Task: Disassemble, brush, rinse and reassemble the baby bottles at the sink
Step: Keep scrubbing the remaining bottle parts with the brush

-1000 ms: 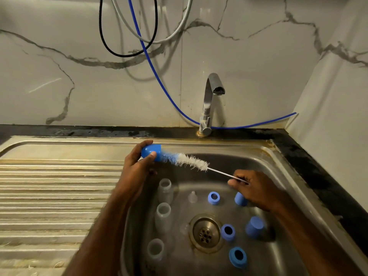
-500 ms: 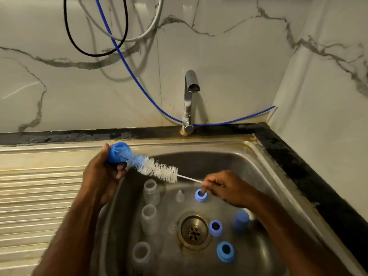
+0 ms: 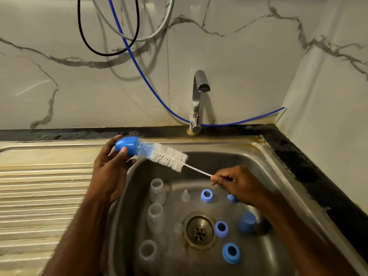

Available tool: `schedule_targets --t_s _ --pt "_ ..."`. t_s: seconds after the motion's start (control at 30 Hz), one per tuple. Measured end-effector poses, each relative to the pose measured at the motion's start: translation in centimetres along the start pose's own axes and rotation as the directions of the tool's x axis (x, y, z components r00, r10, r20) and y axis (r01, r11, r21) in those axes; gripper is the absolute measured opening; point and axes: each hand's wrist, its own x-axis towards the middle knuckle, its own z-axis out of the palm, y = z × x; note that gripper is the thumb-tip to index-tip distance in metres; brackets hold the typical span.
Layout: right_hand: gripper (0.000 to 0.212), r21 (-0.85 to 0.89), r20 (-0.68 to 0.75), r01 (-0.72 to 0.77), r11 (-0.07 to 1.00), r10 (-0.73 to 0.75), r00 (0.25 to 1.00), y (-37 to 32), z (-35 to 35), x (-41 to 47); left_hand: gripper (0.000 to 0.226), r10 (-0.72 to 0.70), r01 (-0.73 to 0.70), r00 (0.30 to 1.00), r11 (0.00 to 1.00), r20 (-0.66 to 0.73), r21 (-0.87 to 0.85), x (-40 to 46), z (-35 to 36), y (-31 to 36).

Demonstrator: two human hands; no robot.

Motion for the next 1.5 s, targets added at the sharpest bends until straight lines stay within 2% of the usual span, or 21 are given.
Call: schedule_targets --t_s 0.1,0.17,0.23,0.3,0.4,0.47,0.57,0.63,0.7,0.77,0.83,0.9,0.97,1.03,1.1,1.13,1.2,1.27,1.33,1.4,1.5 --pt "0.026 0.181 0.199 -0.077 0.980 0.040 0.979 0.0 0.8 0.0 0.044 0.015 -0.015 1.000 1.000 0.005 -0.024 0.0 -0.4 0.4" --pt "0.007 0.158 0.131 -0.043 0.986 0.023 0.991 0.5 1.2 0.1 0.039 0.010 -0.011 1.000 0.999 -0.012 -0.034 0.1 -0.1 0.4" --pt "0.011 0.110 0.000 -0.023 0.994 0.023 1.000 0.9 1.7 0.3 0.037 0.019 -0.022 0.997 0.999 -0.076 -0.040 0.1 0.3 0.2" --pt "0.006 0.122 -0.052 -0.002 0.993 0.008 0.999 0.7 2.1 0.6 0.044 0.058 -0.056 0.988 0.998 -0.144 0.021 -0.1 0.4 0.0" --pt "0.013 -0.108 -0.159 -0.009 0.994 -0.008 0.987 1.2 2.0 1.0 0.056 0.122 -0.101 0.977 0.987 -0.175 0.124 0.1 0.2 -0.1" --pt "0.019 -0.202 -0.116 -0.049 0.978 0.026 0.993 1.1 1.4 0.8 0.060 0.119 -0.106 0.978 0.991 -0.170 0.087 0.3 0.2 -0.2" --pt "0.030 0.129 0.276 -0.134 0.983 0.094 0.957 -0.1 1.1 0.0 0.048 0.014 -0.030 0.993 0.990 -0.114 -0.137 0.9 -0.4 -0.4" --pt "0.043 0.264 0.398 -0.225 0.938 0.106 0.911 -0.4 1.0 -0.3 0.046 -0.106 0.090 0.993 0.958 -0.044 -0.271 1.2 -1.2 -0.6" --pt "0.036 0.303 0.368 -0.227 0.926 0.106 0.924 -0.4 1.4 -0.2 0.052 -0.170 0.138 0.984 0.908 -0.047 -0.395 1.1 -1.2 -0.8" --pt "0.021 0.314 0.219 -0.179 0.932 0.112 0.969 -0.3 2.1 0.1 0.034 -0.138 0.089 0.986 0.908 -0.092 -0.408 1.2 -0.5 -1.0" --pt "0.020 0.313 0.064 -0.140 0.939 0.127 0.990 0.0 2.6 0.5 0.025 -0.023 -0.021 0.988 0.960 -0.153 -0.281 1.0 0.2 -1.0" --pt "0.026 0.281 0.066 -0.139 0.950 0.125 0.990 0.3 2.9 0.6 0.038 0.226 -0.214 0.954 0.974 -0.199 0.078 1.0 0.0 -0.9" --pt "0.030 0.239 0.147 -0.133 0.962 0.100 0.984 0.2 3.3 0.7 0.051 0.471 -0.351 0.874 0.782 -0.119 0.515 1.2 -0.6 -1.1" --pt "0.029 0.209 0.157 -0.122 0.970 0.090 0.984 0.4 3.6 0.8 0.055 0.590 -0.396 0.801 0.653 -0.105 0.646 1.2 -0.6 -1.3" --pt "0.024 0.162 0.095 -0.106 0.981 0.091 0.991 0.6 3.6 1.0 0.054 0.648 -0.395 0.734 0.650 -0.203 0.649 1.0 -0.2 -1.3" --pt "0.018 0.153 0.048 -0.100 0.983 0.094 0.994 0.9 3.5 1.1 0.053 0.641 -0.368 0.722 0.675 -0.262 0.639 0.8 -0.1 -1.3" --pt "0.013 0.189 -0.053 -0.092 0.978 0.103 0.993 1.2 3.2 1.1 0.050 0.518 -0.277 0.784 0.786 -0.342 0.553 0.4 0.7 -1.6" --pt "0.016 0.193 -0.138 -0.059 0.979 0.086 0.987 1.3 3.0 1.2 0.044 0.203 -0.129 0.915 0.966 -0.348 0.224 -0.4 2.6 -2.2" --pt "0.018 0.172 -0.174 -0.034 0.984 0.065 0.983 1.1 2.9 1.3 0.036 -0.070 0.061 0.975 0.997 -0.213 -0.047 -1.5 4.7 -3.1" --pt "0.020 0.170 -0.168 -0.046 0.984 0.075 0.983 0.8 2.7 1.3 0.033 -0.126 0.122 0.988 0.991 -0.088 -0.052 -2.1 5.9 -3.9" --pt "0.022 0.171 -0.163 -0.061 0.983 0.089 0.983 0.6 2.5 1.2 0.039 -0.059 0.058 0.998 0.992 0.009 0.112 -2.5 6.3 -4.7"
